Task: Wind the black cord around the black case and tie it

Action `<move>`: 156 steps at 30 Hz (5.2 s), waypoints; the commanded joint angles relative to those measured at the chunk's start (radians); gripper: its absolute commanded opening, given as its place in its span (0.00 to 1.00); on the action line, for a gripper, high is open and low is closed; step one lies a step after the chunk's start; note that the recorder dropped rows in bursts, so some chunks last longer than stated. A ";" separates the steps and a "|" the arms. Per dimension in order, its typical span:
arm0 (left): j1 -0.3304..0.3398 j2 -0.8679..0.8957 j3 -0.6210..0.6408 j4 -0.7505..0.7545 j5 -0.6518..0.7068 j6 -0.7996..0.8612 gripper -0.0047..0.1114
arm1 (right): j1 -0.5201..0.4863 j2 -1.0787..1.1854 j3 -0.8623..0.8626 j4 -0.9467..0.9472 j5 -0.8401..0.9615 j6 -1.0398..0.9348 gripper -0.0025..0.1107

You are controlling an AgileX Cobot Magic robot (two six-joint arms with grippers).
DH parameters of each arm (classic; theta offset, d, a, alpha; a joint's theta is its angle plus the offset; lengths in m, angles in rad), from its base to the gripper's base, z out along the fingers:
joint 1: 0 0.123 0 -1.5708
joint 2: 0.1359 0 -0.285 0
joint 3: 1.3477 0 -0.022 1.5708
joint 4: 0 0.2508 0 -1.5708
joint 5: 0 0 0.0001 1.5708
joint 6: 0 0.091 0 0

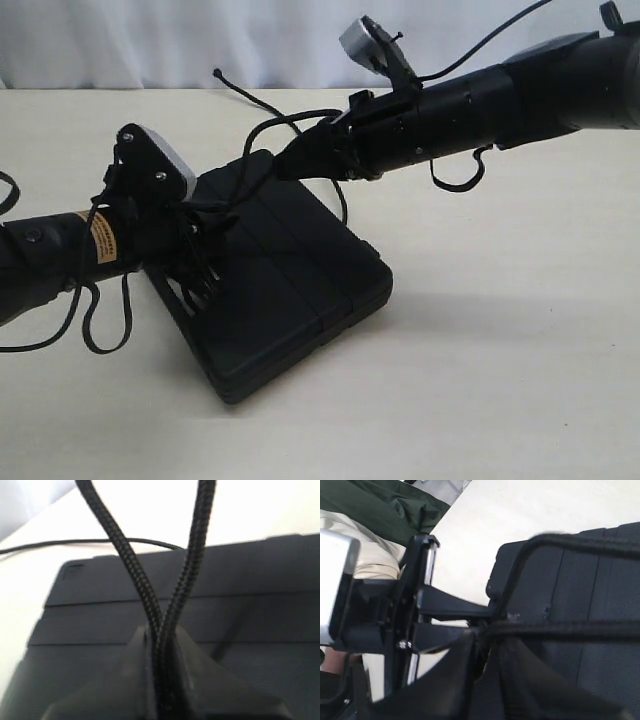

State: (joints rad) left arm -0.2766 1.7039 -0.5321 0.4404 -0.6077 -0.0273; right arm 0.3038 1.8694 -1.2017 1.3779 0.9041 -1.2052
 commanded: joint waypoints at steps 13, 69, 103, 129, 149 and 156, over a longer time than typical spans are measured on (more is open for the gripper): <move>0.034 0.002 0.045 -0.017 -0.179 0.033 0.04 | -0.042 0.023 -0.365 -1.210 -0.122 0.929 0.57; 0.068 0.003 0.041 -0.347 -0.120 0.081 0.04 | -0.091 0.458 -0.692 -0.817 0.026 0.452 0.06; 0.081 0.003 0.041 -0.162 -0.061 -0.027 0.04 | -0.183 0.002 -0.063 -1.013 -0.278 0.726 0.41; 0.081 0.003 0.041 -0.164 -0.058 0.001 0.04 | -0.080 0.746 -1.054 -1.228 -0.011 0.890 0.39; 0.081 0.003 0.041 -0.116 -0.058 0.027 0.04 | -0.082 0.372 -0.594 -1.094 -0.067 0.647 0.06; 0.081 0.003 0.041 -0.076 -0.071 -0.005 0.04 | -0.080 0.044 -0.041 -0.712 -0.484 0.190 0.06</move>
State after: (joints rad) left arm -0.1981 1.7054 -0.4917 0.3311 -0.6650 -0.0062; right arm 0.2251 2.0195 -1.3968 0.4694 0.5654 -0.7975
